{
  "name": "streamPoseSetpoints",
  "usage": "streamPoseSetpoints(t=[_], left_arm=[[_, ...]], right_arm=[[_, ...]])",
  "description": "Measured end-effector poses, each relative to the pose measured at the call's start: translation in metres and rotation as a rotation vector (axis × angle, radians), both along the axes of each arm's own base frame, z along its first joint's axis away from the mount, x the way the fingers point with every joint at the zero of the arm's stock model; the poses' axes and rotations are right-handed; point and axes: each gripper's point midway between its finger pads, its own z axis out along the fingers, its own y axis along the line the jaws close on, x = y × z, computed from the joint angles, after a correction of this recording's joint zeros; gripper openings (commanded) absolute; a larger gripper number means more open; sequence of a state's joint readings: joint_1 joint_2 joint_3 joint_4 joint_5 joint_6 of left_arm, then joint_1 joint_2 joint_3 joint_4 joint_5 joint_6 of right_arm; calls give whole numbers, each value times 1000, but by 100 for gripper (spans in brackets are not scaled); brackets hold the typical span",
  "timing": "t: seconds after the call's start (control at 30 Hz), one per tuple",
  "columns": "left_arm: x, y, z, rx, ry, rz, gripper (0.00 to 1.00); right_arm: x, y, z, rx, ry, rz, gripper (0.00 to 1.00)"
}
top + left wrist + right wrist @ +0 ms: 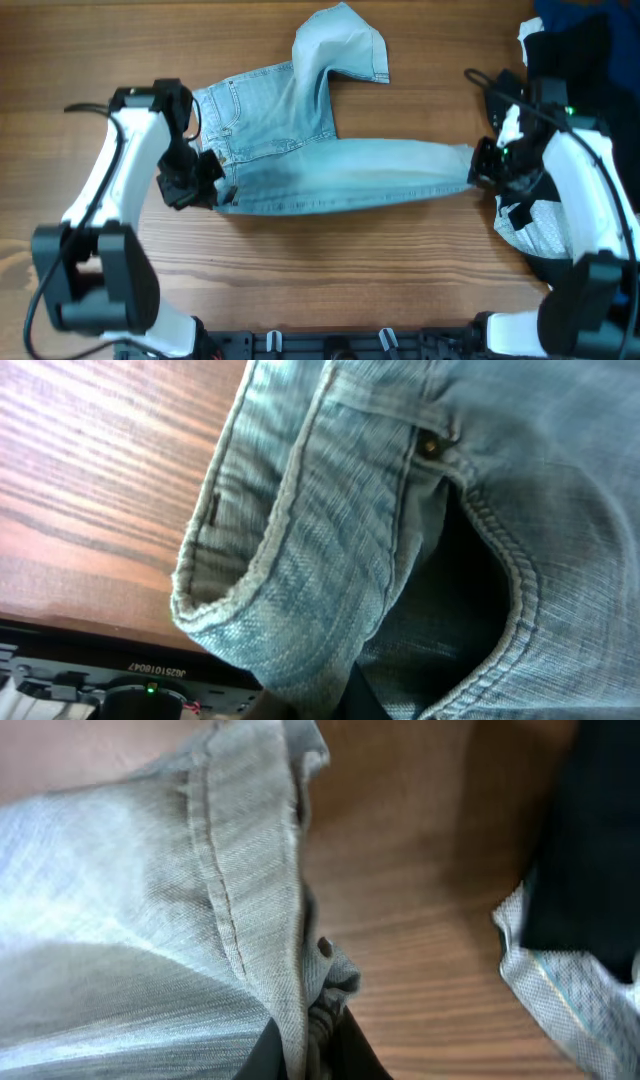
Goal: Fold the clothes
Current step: 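Lower the stretched shorts flat onto the table center with both grippers, then move the right gripper to the upturned leg at the top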
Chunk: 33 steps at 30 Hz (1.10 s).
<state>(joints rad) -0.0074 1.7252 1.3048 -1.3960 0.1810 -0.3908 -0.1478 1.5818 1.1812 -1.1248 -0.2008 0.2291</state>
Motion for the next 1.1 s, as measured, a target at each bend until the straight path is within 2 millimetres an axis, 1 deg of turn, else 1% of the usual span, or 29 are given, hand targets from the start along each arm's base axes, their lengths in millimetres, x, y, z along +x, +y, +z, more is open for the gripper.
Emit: streamPoseSetpoints(t=[0.07,0.17,0.27,0.3,0.33,0.37,0.43,0.47,0.5,0.53,0.57,0.63,0.7,0.8,0.87,0.9,0.93,0.97,1.0,1.03,1.1], left_arm=[[-7,0,0,4,-8,10,4],[-21,3,-5,25,-4,33,4],[-34,5,-13,44,8,55,4],[-37,6,-15,48,9,58,4],[-41,6,-18,52,14,61,6],[-43,7,-19,54,19,64,10],[-47,8,-22,61,32,69,48],[-49,8,-23,63,36,64,57],[-51,10,-24,76,42,63,63],[-52,13,-24,90,46,63,65],[-52,15,-24,98,46,63,65],[-53,18,-24,111,52,67,60],[-56,20,-23,121,63,64,59],[-57,21,-19,127,41,65,61],[-50,21,-11,126,-29,69,66],[-41,21,-7,123,-99,73,66],[-32,21,-1,120,-169,78,64],[-26,21,4,116,-219,81,59],[-16,20,13,108,-297,86,52],[-10,19,18,102,-341,91,48],[5,15,26,75,-424,97,39]], right_arm=[[-11,0,-2,-1,16,-4,4],[-32,2,-12,9,82,-13,4],[-45,4,-21,15,127,-22,4],[-50,5,-25,17,143,-23,5],[-54,5,-28,19,157,-26,9],[-58,5,-31,18,171,-28,12],[-66,6,-36,21,196,-36,24],[-68,6,-38,22,205,-36,28],[-70,5,-39,18,210,-38,31],[-71,4,-40,12,213,-44,32],[-71,3,-40,9,213,-50,33],[-71,0,-40,2,213,-57,34],[-71,-1,-41,-4,213,-58,36],[-72,-2,-41,-9,218,-61,36],[-73,-3,-40,-12,221,-63,36],[-73,-2,-40,-12,221,-65,36],[-72,-2,-39,-12,216,-66,36],[-72,-2,-38,-10,210,-66,36],[-69,-1,-37,-4,193,-68,36],[-66,0,-35,4,173,-67,36],[-51,6,-30,44,93,-52,36]])
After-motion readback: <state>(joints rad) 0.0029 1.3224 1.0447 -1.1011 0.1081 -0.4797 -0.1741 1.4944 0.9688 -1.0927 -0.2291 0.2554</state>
